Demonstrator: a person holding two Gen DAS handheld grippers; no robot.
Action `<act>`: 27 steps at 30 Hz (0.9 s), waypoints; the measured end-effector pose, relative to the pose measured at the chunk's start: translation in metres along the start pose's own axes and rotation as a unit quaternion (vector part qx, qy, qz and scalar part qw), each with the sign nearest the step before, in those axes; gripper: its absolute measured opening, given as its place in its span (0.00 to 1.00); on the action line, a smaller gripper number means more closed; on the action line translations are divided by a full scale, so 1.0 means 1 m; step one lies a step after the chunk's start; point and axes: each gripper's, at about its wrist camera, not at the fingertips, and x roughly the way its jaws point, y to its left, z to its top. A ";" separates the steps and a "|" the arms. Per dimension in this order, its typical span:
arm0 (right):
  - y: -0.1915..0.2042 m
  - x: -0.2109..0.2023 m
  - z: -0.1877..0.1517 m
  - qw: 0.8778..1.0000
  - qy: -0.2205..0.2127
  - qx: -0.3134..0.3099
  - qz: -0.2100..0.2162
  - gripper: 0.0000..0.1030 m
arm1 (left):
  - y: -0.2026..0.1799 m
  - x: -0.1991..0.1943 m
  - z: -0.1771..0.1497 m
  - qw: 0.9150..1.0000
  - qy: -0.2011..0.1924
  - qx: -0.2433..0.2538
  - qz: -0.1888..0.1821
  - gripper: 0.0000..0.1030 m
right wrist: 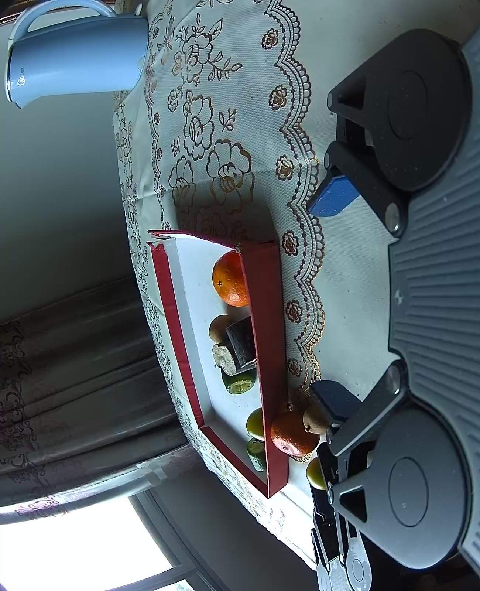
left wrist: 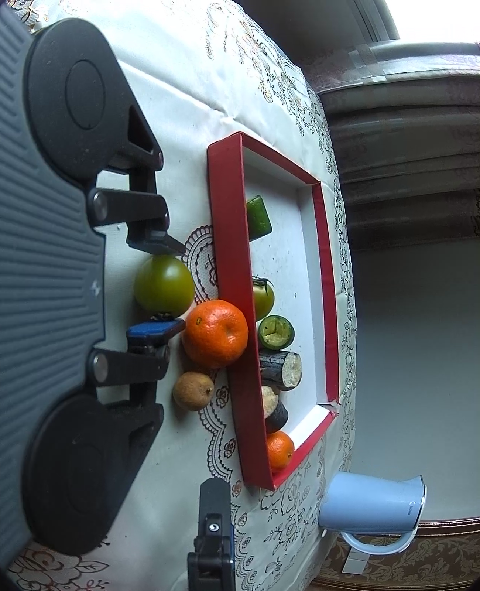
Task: Organize fruits
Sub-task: 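Lift the green tomato into the red box and open the left gripper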
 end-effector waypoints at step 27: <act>0.001 0.000 -0.001 1.000 0.000 -0.002 -0.002 0.93 | 0.012 -0.001 0.000 0.997 -0.003 -0.044 0.061 0.31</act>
